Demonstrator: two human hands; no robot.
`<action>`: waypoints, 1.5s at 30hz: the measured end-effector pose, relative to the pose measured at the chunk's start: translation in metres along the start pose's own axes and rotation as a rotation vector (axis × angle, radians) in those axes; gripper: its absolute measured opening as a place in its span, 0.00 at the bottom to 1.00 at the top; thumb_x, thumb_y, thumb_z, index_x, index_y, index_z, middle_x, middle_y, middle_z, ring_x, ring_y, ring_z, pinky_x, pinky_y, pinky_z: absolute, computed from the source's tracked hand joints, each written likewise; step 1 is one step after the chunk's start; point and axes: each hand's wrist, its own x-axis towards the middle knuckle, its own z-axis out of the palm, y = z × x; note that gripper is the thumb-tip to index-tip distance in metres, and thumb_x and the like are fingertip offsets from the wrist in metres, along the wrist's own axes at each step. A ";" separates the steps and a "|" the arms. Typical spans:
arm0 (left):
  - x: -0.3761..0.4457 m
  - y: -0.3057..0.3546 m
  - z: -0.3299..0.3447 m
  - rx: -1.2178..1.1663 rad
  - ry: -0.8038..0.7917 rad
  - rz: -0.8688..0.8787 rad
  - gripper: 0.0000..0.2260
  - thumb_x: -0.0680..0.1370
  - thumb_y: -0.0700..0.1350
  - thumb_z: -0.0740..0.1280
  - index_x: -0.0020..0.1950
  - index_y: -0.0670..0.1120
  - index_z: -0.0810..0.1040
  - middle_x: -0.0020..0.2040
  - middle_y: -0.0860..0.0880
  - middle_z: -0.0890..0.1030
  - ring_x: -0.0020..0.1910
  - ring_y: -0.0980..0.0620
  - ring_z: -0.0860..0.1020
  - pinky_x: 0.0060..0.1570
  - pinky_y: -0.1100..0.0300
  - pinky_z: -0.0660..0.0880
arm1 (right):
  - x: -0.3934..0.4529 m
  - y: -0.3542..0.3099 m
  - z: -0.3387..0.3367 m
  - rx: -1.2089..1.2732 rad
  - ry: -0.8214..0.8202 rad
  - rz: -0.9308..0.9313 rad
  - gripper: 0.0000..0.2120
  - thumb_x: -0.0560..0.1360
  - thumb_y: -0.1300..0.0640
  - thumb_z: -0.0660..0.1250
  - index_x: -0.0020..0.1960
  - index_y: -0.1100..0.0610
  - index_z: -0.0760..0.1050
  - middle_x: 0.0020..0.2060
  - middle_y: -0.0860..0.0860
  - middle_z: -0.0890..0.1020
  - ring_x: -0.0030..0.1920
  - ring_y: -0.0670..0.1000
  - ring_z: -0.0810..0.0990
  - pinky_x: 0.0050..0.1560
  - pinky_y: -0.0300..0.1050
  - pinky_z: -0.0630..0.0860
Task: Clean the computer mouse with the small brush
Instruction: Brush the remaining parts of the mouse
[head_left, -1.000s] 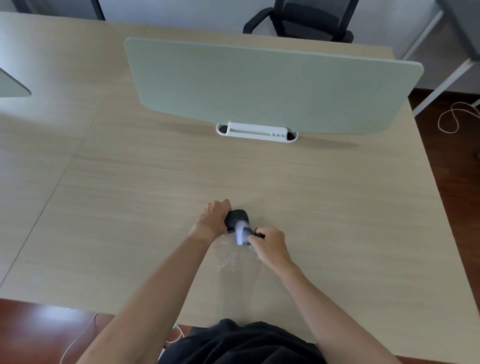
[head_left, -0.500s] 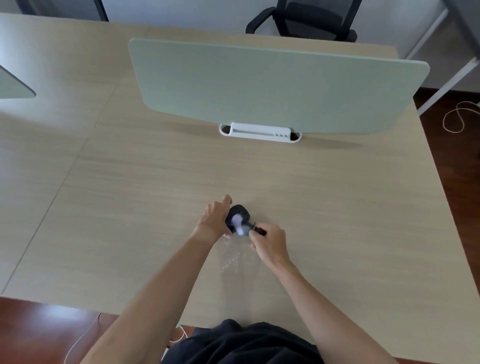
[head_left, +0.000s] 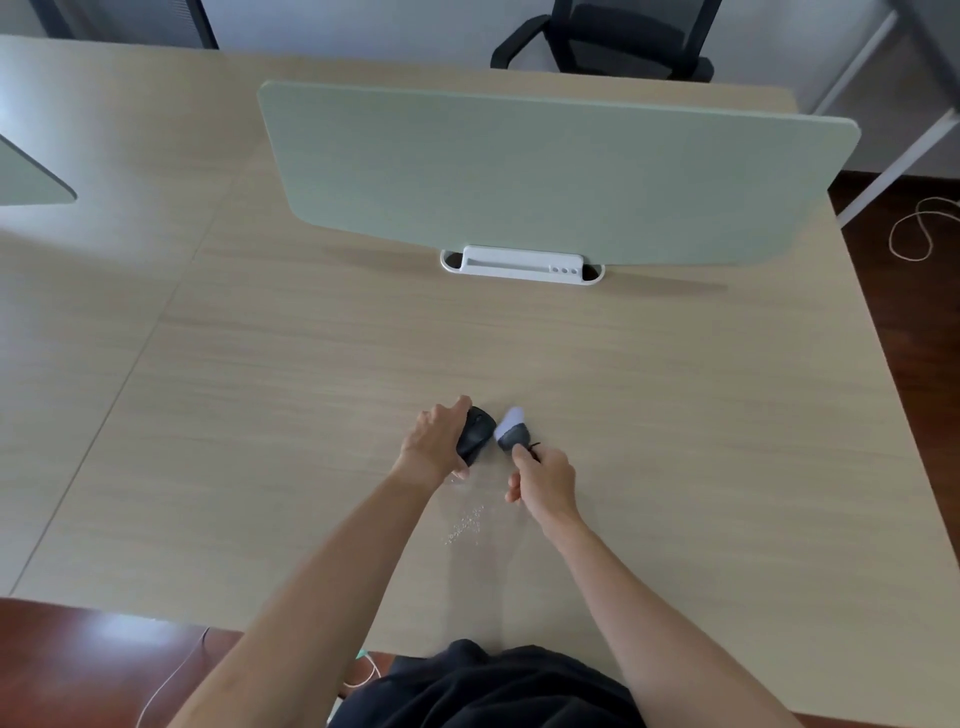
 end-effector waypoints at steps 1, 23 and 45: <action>0.000 0.000 0.001 0.001 -0.001 0.002 0.34 0.63 0.41 0.80 0.63 0.45 0.66 0.52 0.42 0.75 0.55 0.40 0.75 0.43 0.49 0.76 | -0.001 -0.001 0.002 -0.058 -0.044 -0.002 0.13 0.76 0.61 0.61 0.33 0.60 0.69 0.25 0.58 0.75 0.22 0.53 0.74 0.29 0.43 0.70; 0.005 0.006 0.012 0.180 -0.030 0.036 0.20 0.75 0.34 0.67 0.65 0.41 0.66 0.59 0.41 0.74 0.59 0.39 0.75 0.49 0.50 0.74 | 0.016 -0.022 -0.014 -0.161 0.043 -0.054 0.09 0.69 0.59 0.64 0.34 0.59 0.66 0.30 0.57 0.73 0.30 0.55 0.67 0.30 0.43 0.65; 0.004 0.007 0.011 0.245 -0.022 0.051 0.16 0.77 0.31 0.61 0.65 0.37 0.66 0.61 0.39 0.74 0.60 0.39 0.76 0.50 0.52 0.72 | -0.016 0.003 -0.005 -0.048 0.055 0.002 0.09 0.68 0.64 0.63 0.32 0.58 0.65 0.28 0.53 0.67 0.31 0.54 0.63 0.29 0.45 0.61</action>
